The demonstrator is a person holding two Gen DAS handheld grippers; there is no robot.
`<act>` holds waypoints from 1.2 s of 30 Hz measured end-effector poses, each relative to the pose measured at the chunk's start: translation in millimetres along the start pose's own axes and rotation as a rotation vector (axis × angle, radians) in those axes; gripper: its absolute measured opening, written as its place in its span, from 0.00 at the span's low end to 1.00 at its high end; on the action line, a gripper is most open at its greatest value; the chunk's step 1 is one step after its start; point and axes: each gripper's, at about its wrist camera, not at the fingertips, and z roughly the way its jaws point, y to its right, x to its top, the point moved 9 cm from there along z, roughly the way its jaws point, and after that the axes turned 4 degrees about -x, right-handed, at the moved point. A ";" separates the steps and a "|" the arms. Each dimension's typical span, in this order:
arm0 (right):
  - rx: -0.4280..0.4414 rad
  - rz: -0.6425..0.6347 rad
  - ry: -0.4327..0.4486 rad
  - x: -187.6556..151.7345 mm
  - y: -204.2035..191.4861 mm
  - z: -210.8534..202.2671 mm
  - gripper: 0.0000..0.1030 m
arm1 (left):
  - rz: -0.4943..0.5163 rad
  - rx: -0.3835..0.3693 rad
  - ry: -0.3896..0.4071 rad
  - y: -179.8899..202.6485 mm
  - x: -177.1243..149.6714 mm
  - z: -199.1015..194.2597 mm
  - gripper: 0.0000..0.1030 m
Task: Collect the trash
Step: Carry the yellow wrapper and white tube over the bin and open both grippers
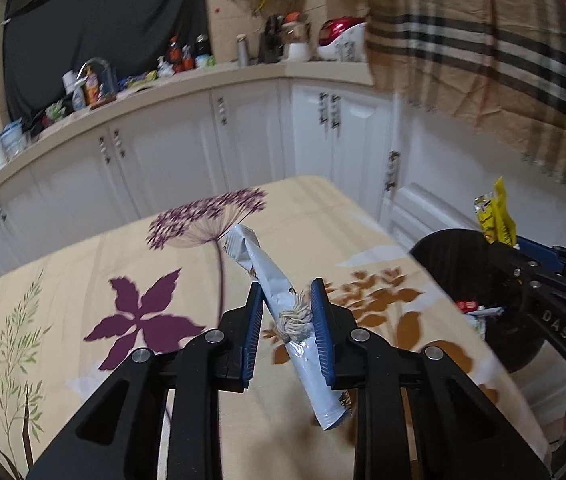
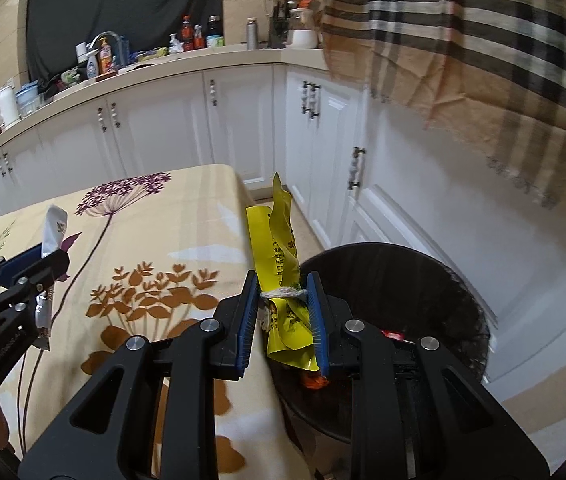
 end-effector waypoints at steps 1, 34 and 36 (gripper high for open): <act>-0.007 0.005 0.002 -0.5 3.5 -1.3 0.23 | 0.007 -0.010 0.009 5.0 2.6 -1.0 0.25; -0.227 0.115 0.025 -4.0 119.0 7.6 0.23 | 0.186 -0.188 0.064 141.8 41.1 49.2 0.25; -0.230 0.121 0.023 -4.1 123.2 11.1 0.23 | 0.180 -0.193 0.062 144.6 43.0 53.5 0.25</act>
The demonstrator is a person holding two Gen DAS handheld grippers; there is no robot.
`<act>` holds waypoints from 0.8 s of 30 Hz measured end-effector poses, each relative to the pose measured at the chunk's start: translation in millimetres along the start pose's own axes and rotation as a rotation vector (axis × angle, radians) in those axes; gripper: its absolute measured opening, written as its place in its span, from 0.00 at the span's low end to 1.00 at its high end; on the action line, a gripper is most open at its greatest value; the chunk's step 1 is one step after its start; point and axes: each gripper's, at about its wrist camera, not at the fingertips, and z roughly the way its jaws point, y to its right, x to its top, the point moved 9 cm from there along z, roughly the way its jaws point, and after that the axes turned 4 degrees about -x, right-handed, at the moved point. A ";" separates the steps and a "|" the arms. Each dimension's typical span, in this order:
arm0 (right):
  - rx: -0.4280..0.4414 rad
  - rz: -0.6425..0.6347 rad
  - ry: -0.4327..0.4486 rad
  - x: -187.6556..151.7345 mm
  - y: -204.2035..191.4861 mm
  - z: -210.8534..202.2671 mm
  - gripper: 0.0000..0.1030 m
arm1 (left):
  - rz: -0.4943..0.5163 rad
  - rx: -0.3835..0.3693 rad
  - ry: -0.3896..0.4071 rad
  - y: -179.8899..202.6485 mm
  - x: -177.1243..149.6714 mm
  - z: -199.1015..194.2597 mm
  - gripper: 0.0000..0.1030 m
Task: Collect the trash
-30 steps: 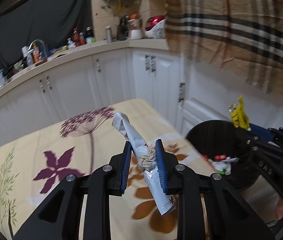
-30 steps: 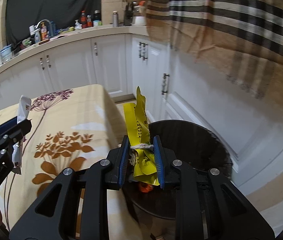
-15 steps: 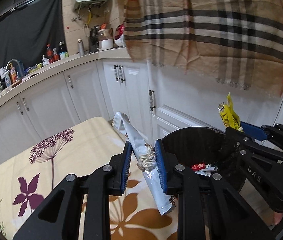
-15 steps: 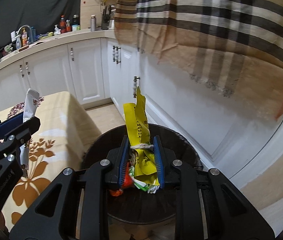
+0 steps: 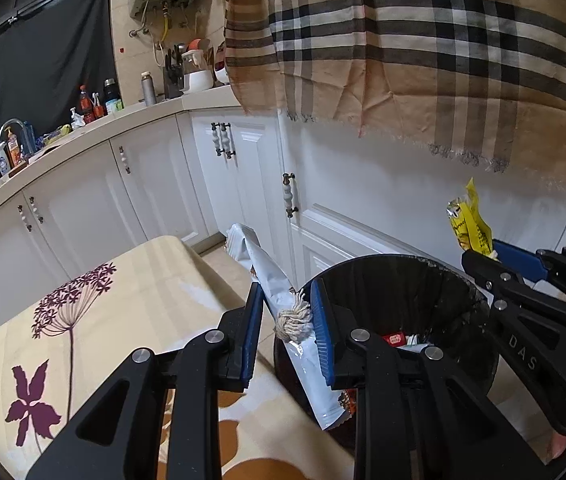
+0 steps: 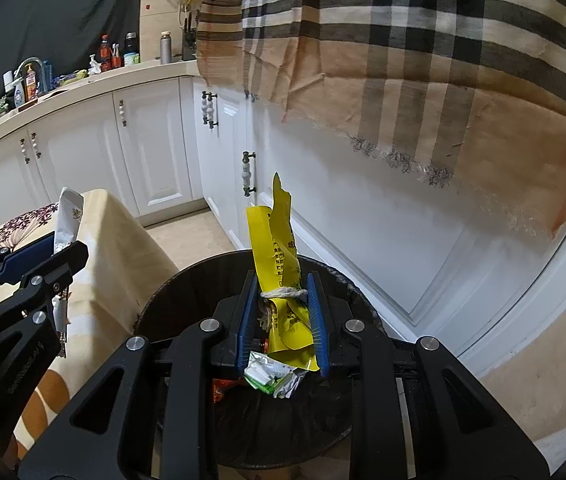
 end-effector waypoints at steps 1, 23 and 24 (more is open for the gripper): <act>-0.002 0.003 -0.002 0.0 1.6 2.3 0.23 | -0.003 -0.004 -0.001 1.0 1.2 2.9 0.25; -0.054 0.038 0.006 -0.8 13.6 17.3 0.40 | -0.015 -0.013 -0.003 5.0 9.6 25.9 0.56; -0.057 0.041 0.011 -0.5 14.0 14.5 0.41 | -0.014 -0.011 0.004 4.2 8.8 21.9 0.57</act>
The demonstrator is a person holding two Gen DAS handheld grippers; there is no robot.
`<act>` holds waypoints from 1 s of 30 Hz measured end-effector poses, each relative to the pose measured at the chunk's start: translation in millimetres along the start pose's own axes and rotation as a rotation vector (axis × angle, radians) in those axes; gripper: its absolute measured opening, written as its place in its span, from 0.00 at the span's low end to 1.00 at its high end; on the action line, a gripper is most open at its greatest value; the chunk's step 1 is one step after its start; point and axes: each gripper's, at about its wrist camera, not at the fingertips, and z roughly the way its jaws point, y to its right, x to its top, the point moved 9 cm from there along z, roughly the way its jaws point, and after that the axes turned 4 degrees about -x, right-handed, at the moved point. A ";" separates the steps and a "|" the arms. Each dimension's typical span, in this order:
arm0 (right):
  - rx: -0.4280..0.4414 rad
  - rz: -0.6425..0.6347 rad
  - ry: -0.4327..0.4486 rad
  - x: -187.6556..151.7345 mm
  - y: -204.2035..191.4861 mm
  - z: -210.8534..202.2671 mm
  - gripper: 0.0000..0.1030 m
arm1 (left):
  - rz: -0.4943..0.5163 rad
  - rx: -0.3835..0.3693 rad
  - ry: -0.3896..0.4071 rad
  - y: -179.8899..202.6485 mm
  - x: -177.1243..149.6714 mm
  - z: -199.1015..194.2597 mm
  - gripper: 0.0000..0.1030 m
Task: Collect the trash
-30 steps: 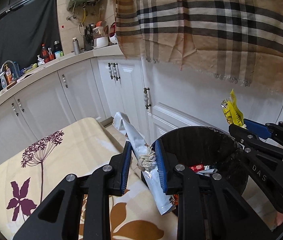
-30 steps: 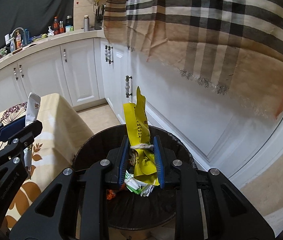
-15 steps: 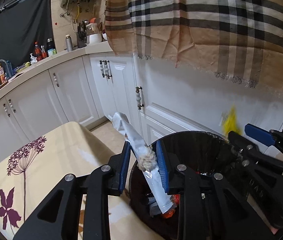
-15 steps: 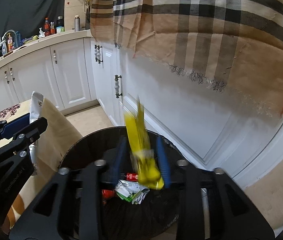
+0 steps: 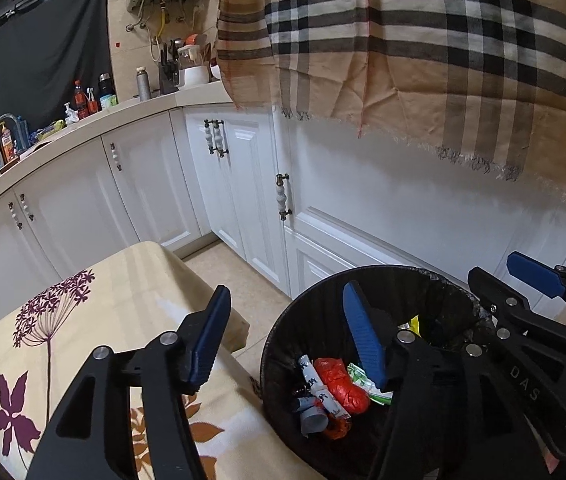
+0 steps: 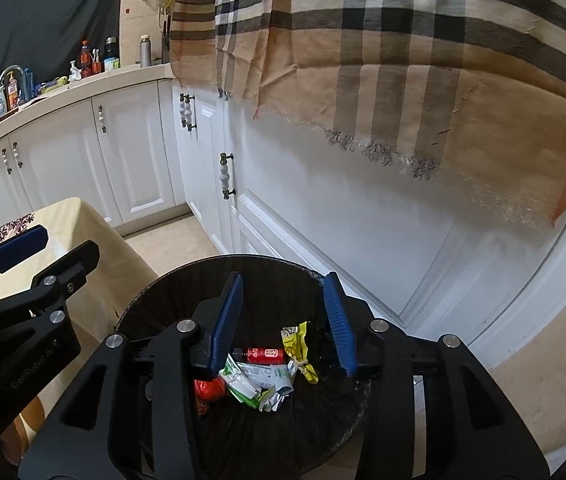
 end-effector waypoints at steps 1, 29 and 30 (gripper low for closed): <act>0.001 0.000 0.003 0.1 -0.4 -2.4 0.41 | 0.002 0.003 0.003 -0.3 -0.1 -1.7 0.58; 0.012 -0.029 0.100 -27.1 -21.7 -107.8 0.54 | -0.081 0.111 0.110 -59.1 -41.0 -116.8 0.74; 0.013 -0.030 0.101 -27.2 -22.3 -109.1 0.54 | -0.082 0.111 0.112 -59.6 -40.7 -118.2 0.74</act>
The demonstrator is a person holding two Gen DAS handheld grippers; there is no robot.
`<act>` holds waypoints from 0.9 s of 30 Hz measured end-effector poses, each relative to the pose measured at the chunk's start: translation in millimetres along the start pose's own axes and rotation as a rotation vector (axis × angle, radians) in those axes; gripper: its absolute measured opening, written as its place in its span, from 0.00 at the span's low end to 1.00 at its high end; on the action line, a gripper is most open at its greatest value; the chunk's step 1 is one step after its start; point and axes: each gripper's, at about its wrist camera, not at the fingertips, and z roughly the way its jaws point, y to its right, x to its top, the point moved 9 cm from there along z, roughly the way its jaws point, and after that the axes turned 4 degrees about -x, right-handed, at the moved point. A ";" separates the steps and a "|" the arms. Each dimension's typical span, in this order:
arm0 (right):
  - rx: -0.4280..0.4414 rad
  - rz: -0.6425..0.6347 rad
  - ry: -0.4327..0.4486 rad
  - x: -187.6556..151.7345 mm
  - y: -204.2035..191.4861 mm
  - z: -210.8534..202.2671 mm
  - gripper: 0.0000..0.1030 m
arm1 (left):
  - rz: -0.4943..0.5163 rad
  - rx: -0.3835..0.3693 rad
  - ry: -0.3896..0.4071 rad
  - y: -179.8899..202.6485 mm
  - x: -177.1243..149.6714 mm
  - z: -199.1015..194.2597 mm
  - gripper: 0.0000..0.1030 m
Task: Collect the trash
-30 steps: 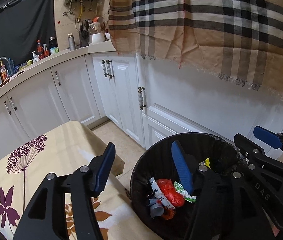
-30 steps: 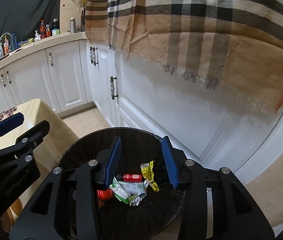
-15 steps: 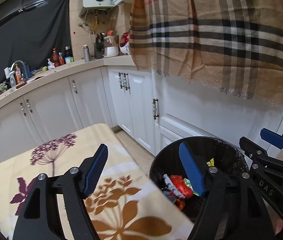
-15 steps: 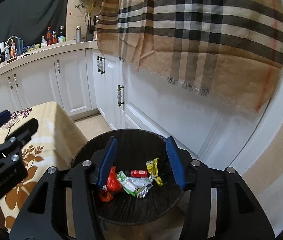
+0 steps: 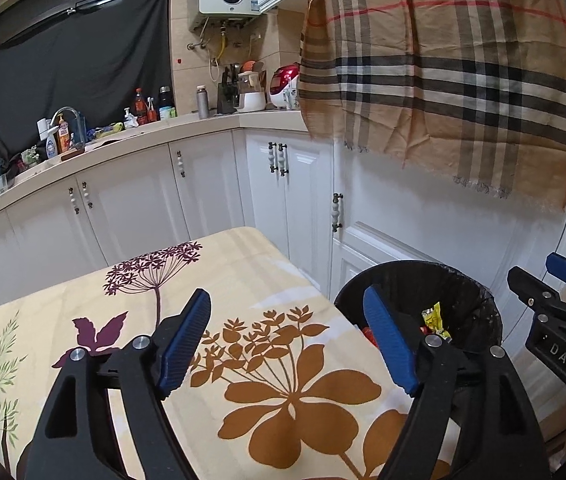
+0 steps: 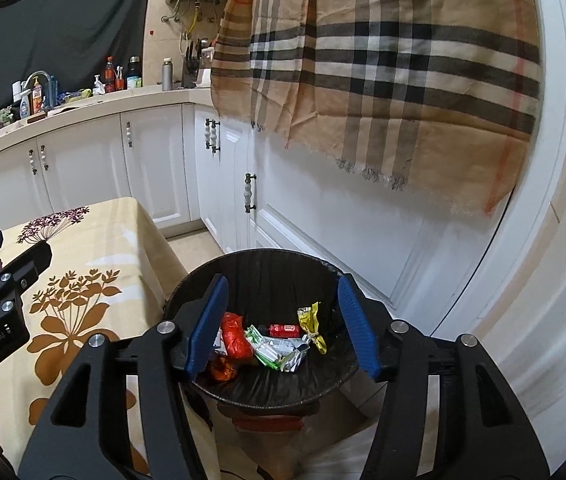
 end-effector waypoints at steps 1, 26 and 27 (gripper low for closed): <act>0.001 -0.001 0.001 0.0 -1.2 -1.3 0.54 | 0.000 0.001 0.002 -0.4 0.7 -1.1 0.74; -0.002 -0.001 0.020 3.2 -2.4 -9.6 0.54 | -0.014 0.001 0.022 -2.7 0.8 -11.3 0.75; -0.002 -0.001 0.021 3.2 -2.4 -9.6 0.54 | -0.015 0.001 0.022 -3.0 0.9 -11.5 0.75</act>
